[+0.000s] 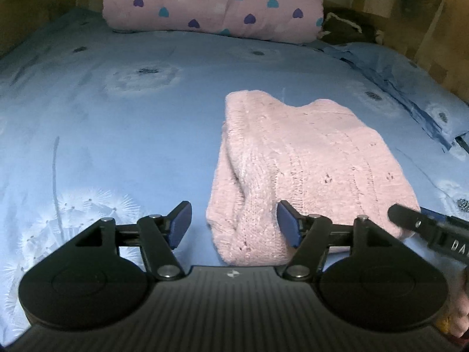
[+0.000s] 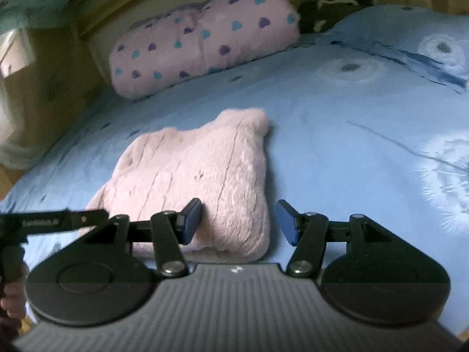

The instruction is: Fold small clothes

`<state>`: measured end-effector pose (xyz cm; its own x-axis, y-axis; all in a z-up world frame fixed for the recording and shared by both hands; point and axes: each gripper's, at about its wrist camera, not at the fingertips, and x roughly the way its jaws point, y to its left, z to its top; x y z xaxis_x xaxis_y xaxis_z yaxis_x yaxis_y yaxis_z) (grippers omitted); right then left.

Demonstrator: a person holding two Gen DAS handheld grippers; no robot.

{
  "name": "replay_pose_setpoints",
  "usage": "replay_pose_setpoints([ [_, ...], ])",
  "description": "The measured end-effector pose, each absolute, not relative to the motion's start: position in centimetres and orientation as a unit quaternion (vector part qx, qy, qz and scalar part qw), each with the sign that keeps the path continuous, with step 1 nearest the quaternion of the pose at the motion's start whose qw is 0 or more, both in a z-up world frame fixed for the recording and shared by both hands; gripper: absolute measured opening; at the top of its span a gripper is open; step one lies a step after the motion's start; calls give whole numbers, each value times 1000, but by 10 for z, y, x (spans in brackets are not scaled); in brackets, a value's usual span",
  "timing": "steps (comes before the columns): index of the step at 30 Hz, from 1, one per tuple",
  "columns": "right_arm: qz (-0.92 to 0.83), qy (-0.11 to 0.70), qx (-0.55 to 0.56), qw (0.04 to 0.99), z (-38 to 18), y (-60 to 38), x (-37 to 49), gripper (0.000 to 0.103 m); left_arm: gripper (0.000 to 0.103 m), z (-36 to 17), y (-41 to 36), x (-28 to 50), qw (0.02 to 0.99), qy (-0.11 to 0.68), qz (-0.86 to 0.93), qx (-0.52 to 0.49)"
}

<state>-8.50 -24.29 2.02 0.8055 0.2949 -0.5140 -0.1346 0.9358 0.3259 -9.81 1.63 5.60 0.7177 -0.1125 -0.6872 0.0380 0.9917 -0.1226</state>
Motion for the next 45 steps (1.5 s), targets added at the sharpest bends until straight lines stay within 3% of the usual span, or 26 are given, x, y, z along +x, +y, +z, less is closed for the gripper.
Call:
replay_pose_setpoints([
  [7,128,288,117,942,23,-235,-88,60,72,69,13,-117,926,370,-33,-67],
  [11,134,285,113,942,31,-238,-102,60,81,72,5,-134,924,378,-28,-59],
  [15,137,290,91,943,34,-235,-119,70,90,68,-7,-151,922,383,-26,-49],
  [21,118,310,68,941,29,-231,-136,71,98,50,-21,-164,915,400,-17,-56],
  [25,107,316,43,942,18,-229,-139,83,100,37,-26,-160,906,420,0,-56],
  [33,100,325,31,940,-1,-225,-136,82,103,22,-42,-159,909,417,25,-2],
  [45,98,313,16,945,-7,-222,-137,83,103,20,-43,-159,911,412,27,1],
])
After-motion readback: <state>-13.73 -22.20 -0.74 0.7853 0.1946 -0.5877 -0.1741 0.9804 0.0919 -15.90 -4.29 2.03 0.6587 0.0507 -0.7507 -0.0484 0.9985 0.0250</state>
